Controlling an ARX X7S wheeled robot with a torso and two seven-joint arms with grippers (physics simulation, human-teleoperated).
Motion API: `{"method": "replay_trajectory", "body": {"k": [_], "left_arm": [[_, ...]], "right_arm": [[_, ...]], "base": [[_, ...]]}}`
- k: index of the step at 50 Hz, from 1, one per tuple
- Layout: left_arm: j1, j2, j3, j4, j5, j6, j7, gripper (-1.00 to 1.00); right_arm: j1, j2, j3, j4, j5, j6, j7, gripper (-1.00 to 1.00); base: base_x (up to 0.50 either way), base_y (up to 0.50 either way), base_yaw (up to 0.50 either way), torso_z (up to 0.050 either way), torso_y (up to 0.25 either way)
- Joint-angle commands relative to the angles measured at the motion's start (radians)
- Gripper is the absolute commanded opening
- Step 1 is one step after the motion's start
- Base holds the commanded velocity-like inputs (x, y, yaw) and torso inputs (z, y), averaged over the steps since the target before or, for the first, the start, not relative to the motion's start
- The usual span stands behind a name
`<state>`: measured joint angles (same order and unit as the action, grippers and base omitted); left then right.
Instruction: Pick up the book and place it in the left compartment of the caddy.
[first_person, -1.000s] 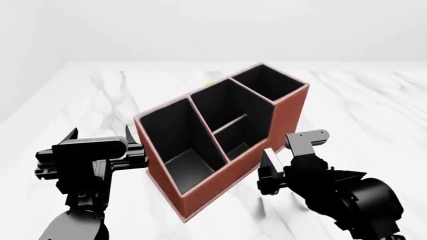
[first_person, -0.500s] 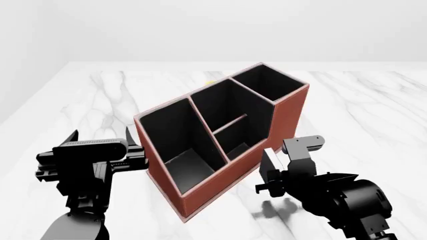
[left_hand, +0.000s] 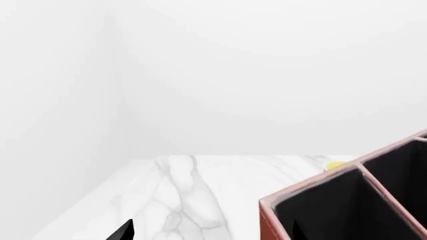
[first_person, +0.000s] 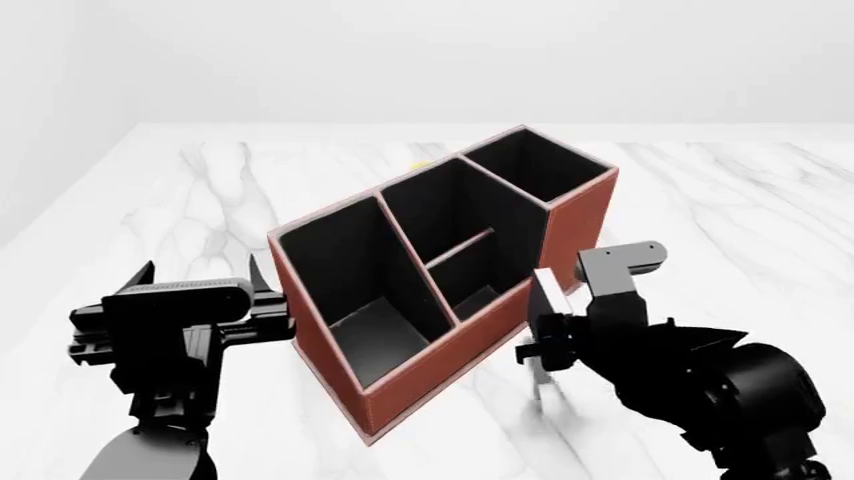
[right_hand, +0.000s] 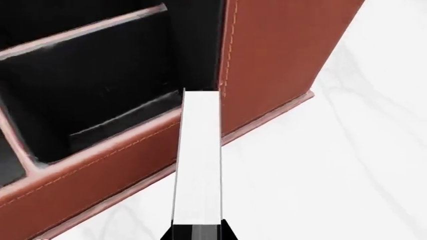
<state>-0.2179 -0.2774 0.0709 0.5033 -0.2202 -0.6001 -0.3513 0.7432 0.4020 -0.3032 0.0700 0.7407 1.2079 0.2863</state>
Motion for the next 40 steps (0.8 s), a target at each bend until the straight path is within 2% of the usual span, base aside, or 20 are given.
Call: {"method": "replay_trajectory", "body": {"k": [1, 4, 5, 8, 12, 18, 25, 40], "left_arm": [[-0.002, -0.004, -0.001, 0.004, -0.006, -0.002, -0.005, 1.0], [-0.001, -0.004, -0.003, 0.0, -0.008, 0.0, -0.006, 1.0], [-0.001, -0.005, -0.003, 0.0, -0.008, 0.0, -0.006, 1.0], [-0.002, -0.005, -0.004, 0.001, -0.011, -0.001, -0.007, 1.0], [-0.002, -0.005, -0.005, 0.001, -0.014, 0.0, -0.009, 1.0], [-0.001, -0.009, -0.004, 0.003, -0.014, -0.002, -0.012, 1.0], [-0.002, -0.009, -0.003, -0.006, -0.015, 0.003, -0.015, 1.0], [-0.002, -0.013, -0.007, -0.015, -0.022, 0.008, -0.02, 1.0]], "right_arm": [[0.055, 0.039, 0.168, -0.308, 0.142, 0.231, 0.112, -1.0], [0.074, 0.037, 0.25, -0.381, 0.225, 0.346, 0.171, -1.0], [0.088, 0.052, 0.263, -0.373, 0.319, 0.361, 0.236, -1.0], [0.139, 0.105, 0.266, -0.351, 0.592, 0.359, 0.428, -1.0], [0.197, 0.133, 0.251, -0.328, 0.802, 0.349, 0.564, -1.0], [0.298, 0.135, 0.173, -0.266, 0.963, 0.335, 0.637, -1.0], [0.466, 0.124, 0.015, -0.159, 1.254, 0.319, 0.699, -1.0], [0.585, 0.0, -0.083, -0.103, 1.178, 0.312, 0.581, -1.0]], "base": [[0.0, 0.0, 0.0, 0.0, 0.0], [0.0, 0.0, 0.0, 0.0, 0.0], [0.0, 0.0, 0.0, 0.0, 0.0], [0.0, 0.0, 0.0, 0.0, 0.004], [0.0, 0.0, 0.0, 0.0, 0.0], [0.0, 0.0, 0.0, 0.0, 0.002], [0.0, 0.0, 0.0, 0.0, 0.001], [0.0, 0.0, 0.0, 0.0, 0.001]]}}
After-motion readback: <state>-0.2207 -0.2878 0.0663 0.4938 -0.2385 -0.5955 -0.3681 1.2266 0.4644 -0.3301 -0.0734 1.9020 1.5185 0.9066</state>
